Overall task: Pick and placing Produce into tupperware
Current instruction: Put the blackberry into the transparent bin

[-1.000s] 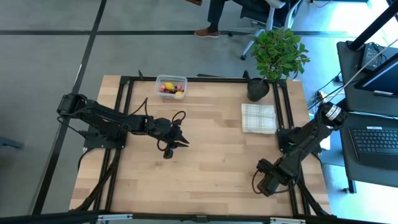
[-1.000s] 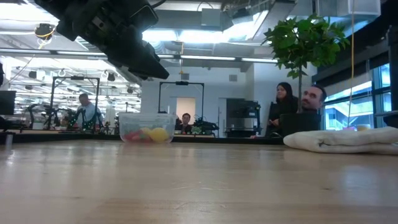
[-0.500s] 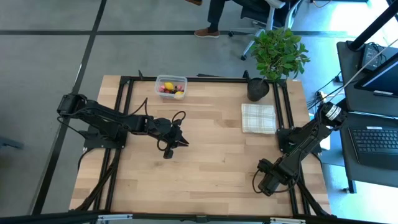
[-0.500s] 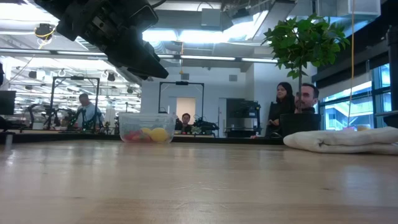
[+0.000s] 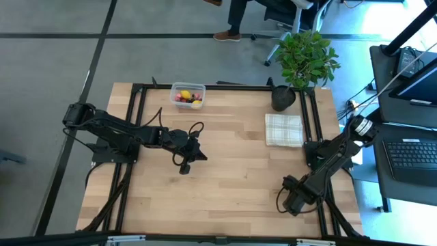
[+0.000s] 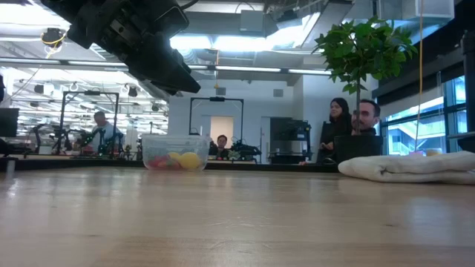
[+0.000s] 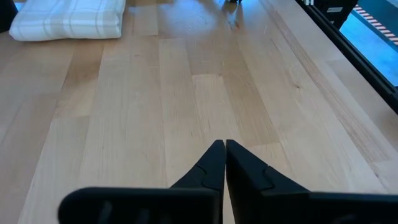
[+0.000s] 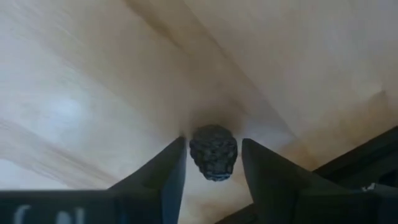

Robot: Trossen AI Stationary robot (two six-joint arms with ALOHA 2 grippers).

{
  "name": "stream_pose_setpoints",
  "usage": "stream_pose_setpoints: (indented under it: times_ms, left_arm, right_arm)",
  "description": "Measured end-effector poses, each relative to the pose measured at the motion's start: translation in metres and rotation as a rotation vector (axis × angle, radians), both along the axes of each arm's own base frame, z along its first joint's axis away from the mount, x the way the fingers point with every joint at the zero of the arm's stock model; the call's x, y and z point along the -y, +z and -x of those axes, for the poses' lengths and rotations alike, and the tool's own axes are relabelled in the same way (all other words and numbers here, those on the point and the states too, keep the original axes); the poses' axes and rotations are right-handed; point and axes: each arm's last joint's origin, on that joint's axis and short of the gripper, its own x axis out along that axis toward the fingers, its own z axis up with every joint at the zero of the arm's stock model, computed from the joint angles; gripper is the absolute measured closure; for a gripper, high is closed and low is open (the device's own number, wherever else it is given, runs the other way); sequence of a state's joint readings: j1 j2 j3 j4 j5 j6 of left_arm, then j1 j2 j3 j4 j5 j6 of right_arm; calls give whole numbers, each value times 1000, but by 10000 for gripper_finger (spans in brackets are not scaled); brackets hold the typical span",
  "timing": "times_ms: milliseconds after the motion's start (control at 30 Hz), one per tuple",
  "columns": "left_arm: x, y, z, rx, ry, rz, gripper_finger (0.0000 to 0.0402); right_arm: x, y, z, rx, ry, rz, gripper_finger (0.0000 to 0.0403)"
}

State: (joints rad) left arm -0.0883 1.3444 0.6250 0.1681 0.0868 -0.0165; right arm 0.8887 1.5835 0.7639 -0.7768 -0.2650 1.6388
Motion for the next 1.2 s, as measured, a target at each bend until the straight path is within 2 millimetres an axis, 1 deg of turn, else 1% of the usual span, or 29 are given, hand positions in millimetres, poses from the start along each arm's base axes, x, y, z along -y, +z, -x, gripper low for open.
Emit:
stream_pose_setpoints:
  times_ms: [200, 367, 400, 600, 767, 833, 967, 1067, 1200]
  left_arm:
    - [0, 0, 0, 0, 0, 0, 401]
    - [0, 0, 0, 0, 0, 0, 389]
    - [0, 0, 0, 0, 0, 0, 387]
    - [0, 0, 0, 0, 0, 0, 372]
    - [0, 0, 0, 0, 0, 0, 361]
    - [0, 1, 0, 6, -1, 0, 356]
    - [-2, 3, -2, 42, 47, -40, 346]
    - [-3, 3, -2, 56, 47, -174, 335]
    - [3, 6, -3, 103, -35, -346, 313]
  right_arm:
    - [-2, -5, -1, -24, 22, -3, 258]
    - [-2, -5, -1, -24, 22, -2, 305]
    - [-2, -5, -1, -25, 22, -1, 309]
    - [-1, -6, -1, -17, 23, 9, 309]
    - [-1, -3, -7, 69, 23, 28, 309]
    - [2, 0, -14, 157, -2, 48, 309]
    - [13, 6, -36, 438, -69, 164, 309]
    - [22, 20, -58, 681, -107, 217, 309]
    - [39, 37, -86, 944, -96, 322, 309]
